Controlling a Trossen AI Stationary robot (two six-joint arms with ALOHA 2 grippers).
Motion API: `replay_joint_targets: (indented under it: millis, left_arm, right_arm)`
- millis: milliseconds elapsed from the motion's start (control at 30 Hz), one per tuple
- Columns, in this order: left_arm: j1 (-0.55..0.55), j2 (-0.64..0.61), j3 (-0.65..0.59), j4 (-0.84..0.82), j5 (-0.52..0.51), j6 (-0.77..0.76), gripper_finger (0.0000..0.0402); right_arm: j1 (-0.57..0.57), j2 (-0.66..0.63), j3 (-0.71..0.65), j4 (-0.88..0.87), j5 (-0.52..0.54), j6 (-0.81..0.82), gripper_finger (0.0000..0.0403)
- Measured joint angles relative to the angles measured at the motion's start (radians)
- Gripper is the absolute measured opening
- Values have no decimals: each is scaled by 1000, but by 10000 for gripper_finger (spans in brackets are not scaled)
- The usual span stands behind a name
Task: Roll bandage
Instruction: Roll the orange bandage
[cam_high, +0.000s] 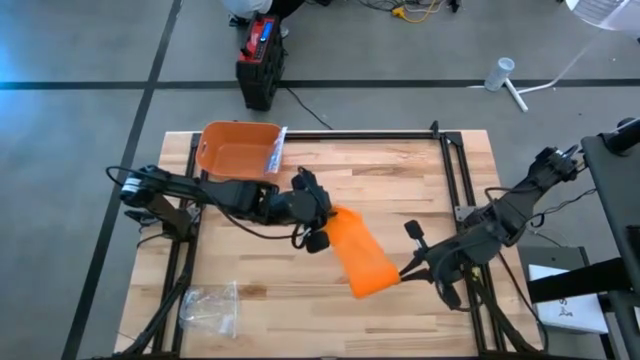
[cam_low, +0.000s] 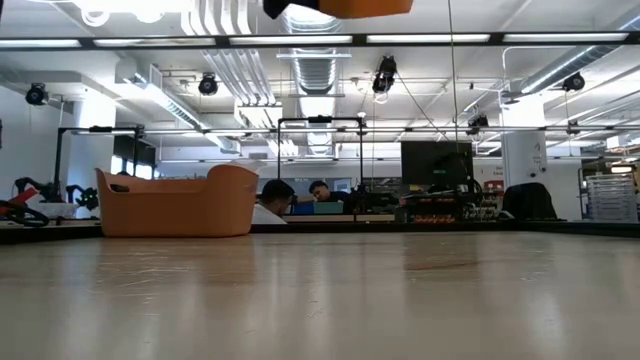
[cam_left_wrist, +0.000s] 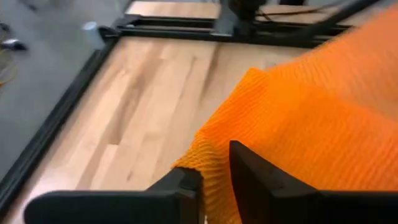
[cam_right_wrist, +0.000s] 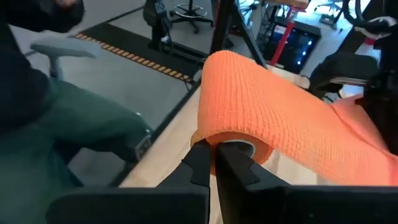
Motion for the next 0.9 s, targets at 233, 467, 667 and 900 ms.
replay_joint_targets:
  millis: [233, 467, 667, 900]
  left_arm:
    - [-6, -3, -90, 85, 244, -16, 75]
    - [-3, -3, -134, 136, 323, 0, 181]
    - [37, -10, -84, 293, 300, 78, 276]
    - [140, -10, -67, 267, 345, -256, 337]
  right_arm:
    - [19, 0, 55, -23, -1, 15, 0]
    - [19, 0, 61, -14, -2, 16, 0]
    - [19, 0, 61, 11, -3, 18, 0]
    - [56, 0, 61, -23, 0, 58, 0]
